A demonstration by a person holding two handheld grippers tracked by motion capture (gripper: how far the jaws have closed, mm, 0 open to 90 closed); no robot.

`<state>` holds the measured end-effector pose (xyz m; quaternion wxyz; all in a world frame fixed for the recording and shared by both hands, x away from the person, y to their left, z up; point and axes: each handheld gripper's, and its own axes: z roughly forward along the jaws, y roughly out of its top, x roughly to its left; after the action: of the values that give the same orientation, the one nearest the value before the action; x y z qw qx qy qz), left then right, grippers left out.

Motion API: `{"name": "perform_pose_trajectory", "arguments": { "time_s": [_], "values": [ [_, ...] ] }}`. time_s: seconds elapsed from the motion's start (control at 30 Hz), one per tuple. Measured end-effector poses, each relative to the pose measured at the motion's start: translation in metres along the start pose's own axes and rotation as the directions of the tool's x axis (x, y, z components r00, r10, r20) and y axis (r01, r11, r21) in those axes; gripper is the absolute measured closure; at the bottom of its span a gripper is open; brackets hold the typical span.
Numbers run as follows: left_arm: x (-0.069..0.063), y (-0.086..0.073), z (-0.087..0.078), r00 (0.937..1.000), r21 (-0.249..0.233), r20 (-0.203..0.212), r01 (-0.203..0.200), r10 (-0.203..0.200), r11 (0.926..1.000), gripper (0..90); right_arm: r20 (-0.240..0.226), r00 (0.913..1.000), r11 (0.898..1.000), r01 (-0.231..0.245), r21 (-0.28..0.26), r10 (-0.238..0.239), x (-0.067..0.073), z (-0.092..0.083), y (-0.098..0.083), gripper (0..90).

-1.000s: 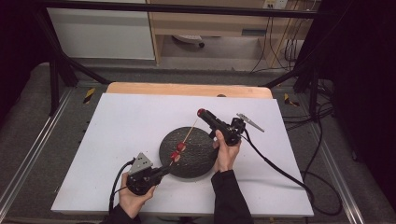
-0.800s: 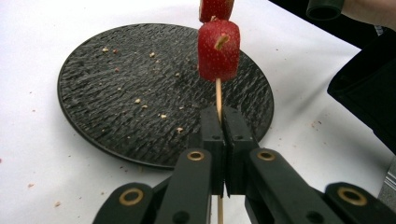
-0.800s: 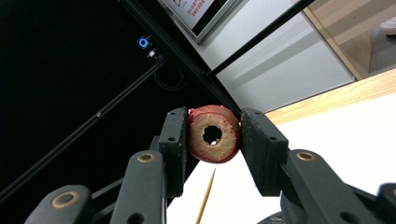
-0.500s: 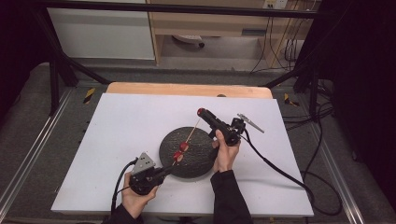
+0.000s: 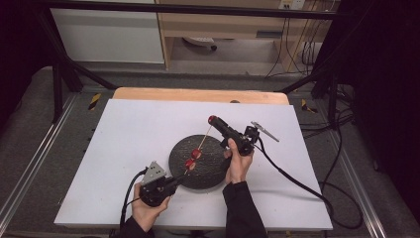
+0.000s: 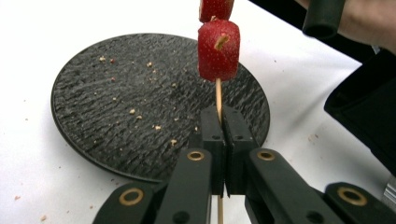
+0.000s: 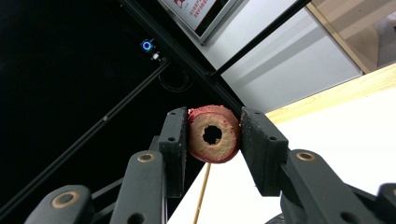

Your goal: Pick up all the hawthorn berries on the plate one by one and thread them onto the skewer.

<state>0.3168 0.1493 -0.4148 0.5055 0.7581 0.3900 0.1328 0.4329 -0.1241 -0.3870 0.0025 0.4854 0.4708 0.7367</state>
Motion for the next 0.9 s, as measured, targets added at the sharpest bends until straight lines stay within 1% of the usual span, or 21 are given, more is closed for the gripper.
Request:
{"name": "perform_pose_trajectory", "arguments": {
  "time_s": [0.2,0.27,0.5,0.77,0.8,0.83,0.87,0.9],
  "values": [
    [-0.004,0.004,0.005,0.9999,-0.010,0.000,0.015,-0.015,0.9998,88.4,-0.006,0.9998,1.000,-0.018,0.001,0.018,0.000,0.001,-0.002,62.8],
    [-0.005,0.006,0.007,0.9999,-0.010,0.000,0.015,-0.015,0.9998,88.4,-0.008,0.9998,1.000,-0.016,0.003,0.016,0.000,0.000,-0.003,62.8],
    [-0.007,0.013,0.012,0.9995,-0.019,-0.003,0.032,-0.032,0.9993,88.4,-0.012,0.9998,1.000,-0.016,0.016,0.017,0.001,-0.001,-0.005,62.8],
    [-0.005,0.017,0.017,0.9991,-0.022,-0.009,0.042,-0.043,0.9989,88.4,-0.015,0.9999,0.999,-0.008,0.035,0.009,0.002,-0.001,-0.011,62.8],
    [-0.004,0.018,0.018,0.9992,-0.022,-0.014,0.038,-0.038,0.9990,88.4,-0.015,0.9999,0.999,-0.009,0.038,0.009,0.002,-0.001,-0.012,62.8],
    [-0.004,0.018,0.018,0.9990,-0.021,-0.010,0.043,-0.044,0.9988,88.5,-0.013,0.9999,0.999,-0.003,0.041,0.004,0.002,-0.001,-0.013,62.9],
    [-0.003,0.019,0.019,0.9992,-0.023,-0.017,0.037,-0.037,0.9991,88.5,-0.012,0.9999,0.999,-0.005,0.044,0.006,0.002,-0.002,-0.015,62.9],
    [-0.003,0.019,0.019,0.9990,-0.019,-0.011,0.042,-0.043,0.9989,88.5,-0.013,0.9999,0.999,-0.002,0.046,0.003,0.002,-0.002,-0.016,62.9]
  ]
}}
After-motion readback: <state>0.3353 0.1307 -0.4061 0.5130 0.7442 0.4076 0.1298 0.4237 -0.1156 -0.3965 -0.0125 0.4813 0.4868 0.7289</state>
